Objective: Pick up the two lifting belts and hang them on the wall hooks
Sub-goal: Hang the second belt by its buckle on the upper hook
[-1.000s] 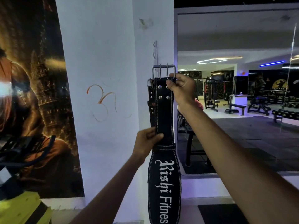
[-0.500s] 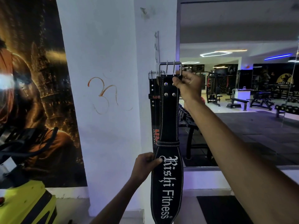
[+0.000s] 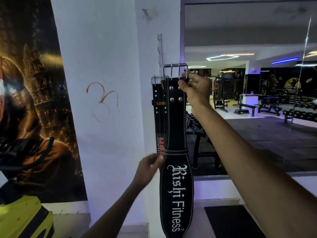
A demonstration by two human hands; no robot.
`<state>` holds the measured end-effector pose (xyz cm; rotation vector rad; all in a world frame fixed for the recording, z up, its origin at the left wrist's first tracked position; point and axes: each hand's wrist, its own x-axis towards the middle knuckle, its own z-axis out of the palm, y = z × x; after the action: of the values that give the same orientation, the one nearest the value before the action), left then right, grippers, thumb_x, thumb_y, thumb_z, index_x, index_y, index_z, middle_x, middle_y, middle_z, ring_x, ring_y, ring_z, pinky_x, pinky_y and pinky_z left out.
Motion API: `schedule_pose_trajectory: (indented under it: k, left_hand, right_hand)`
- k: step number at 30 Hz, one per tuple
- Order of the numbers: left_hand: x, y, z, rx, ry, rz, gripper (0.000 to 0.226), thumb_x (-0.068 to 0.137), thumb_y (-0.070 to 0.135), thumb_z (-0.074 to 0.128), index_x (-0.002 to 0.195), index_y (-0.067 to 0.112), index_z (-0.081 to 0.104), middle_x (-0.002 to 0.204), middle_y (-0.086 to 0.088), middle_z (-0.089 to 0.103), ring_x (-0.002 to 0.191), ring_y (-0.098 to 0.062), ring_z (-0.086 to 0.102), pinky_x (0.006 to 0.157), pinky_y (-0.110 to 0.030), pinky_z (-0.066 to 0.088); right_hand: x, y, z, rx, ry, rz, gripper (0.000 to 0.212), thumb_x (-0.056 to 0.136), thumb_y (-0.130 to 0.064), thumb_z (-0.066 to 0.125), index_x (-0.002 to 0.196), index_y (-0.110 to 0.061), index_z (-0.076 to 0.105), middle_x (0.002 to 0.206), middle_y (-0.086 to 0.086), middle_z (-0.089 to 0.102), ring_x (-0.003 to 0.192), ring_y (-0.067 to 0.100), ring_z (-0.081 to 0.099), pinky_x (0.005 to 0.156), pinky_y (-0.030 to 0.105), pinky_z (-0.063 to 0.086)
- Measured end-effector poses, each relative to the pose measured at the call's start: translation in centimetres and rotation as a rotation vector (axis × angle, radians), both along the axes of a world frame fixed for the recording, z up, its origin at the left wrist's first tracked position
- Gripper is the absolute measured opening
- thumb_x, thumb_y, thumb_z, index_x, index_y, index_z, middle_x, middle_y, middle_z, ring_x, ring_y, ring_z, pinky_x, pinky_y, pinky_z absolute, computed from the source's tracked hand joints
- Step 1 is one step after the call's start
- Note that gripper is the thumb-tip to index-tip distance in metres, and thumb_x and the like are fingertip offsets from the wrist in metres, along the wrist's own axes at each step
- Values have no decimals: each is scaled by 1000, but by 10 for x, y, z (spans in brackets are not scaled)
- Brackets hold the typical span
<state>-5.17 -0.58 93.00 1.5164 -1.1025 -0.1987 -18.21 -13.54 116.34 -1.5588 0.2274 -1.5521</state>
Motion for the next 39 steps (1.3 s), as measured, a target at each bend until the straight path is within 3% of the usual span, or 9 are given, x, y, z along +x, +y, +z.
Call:
schedule_pose_trajectory:
  k: [6,11,13,16,21,25,28,33,39]
  left_hand:
    - [-9,-10,139,-417,-68,107,27,97,48,59,110,25,58,111,4,67,106,-15,67,97,-45,58]
    - [-22,-17,198,-485,-190,51,38,97,23,65,127,25,42,118,-5,67,102,-17,72,90,-39,61]
    - [-24,-20,201,-483,-211,62,45,96,13,65,128,28,37,108,0,70,85,-9,72,82,-36,61]
    - [-25,-24,199,-491,-246,86,50,95,6,64,129,32,36,97,5,71,75,-11,72,78,-36,62]
    - [-26,-33,201,-502,-285,148,42,96,7,62,130,30,59,104,8,72,89,-4,72,85,-32,63]
    - [-22,-41,203,-484,-308,188,32,93,11,64,125,12,70,121,-7,73,111,-24,70,97,-50,58]
    - [-27,-47,203,-478,-347,216,30,90,10,62,119,12,67,119,-6,71,111,-24,68,96,-50,57]
    - [-25,-64,204,-480,-336,219,24,91,1,61,112,12,64,113,-4,71,104,-28,70,91,-47,60]
    - [-24,-86,210,-512,-349,232,22,90,-4,63,104,13,64,101,2,69,96,-20,67,87,-32,57]
  right_hand:
    - [2,8,-11,0,40,71,34,83,2,73,117,1,67,84,0,71,75,8,69,76,18,58]
    - [4,19,-18,44,52,123,39,83,-2,74,117,-10,56,85,9,74,72,14,70,72,28,58]
    - [3,20,-20,40,77,82,42,83,-5,74,114,-15,47,90,12,72,74,18,69,67,31,56]
    - [3,14,-21,-132,124,-45,36,84,-3,71,104,-17,45,84,-9,58,71,9,60,64,28,50]
    - [-1,5,-19,-201,191,-3,40,88,-1,66,117,-28,59,94,0,68,82,16,71,75,31,60]
    - [-3,-6,-20,-207,159,35,33,85,4,65,96,-27,66,96,4,72,86,23,72,81,39,60]
    - [0,-12,-23,-235,143,22,29,85,7,62,85,-22,63,87,-3,67,87,24,69,83,44,58]
    - [0,-28,-22,-195,138,138,44,89,5,61,113,-32,63,99,6,72,90,21,71,74,26,59]
    - [7,-59,-16,-266,136,149,31,87,11,59,106,-11,70,106,4,73,103,24,69,91,37,58]
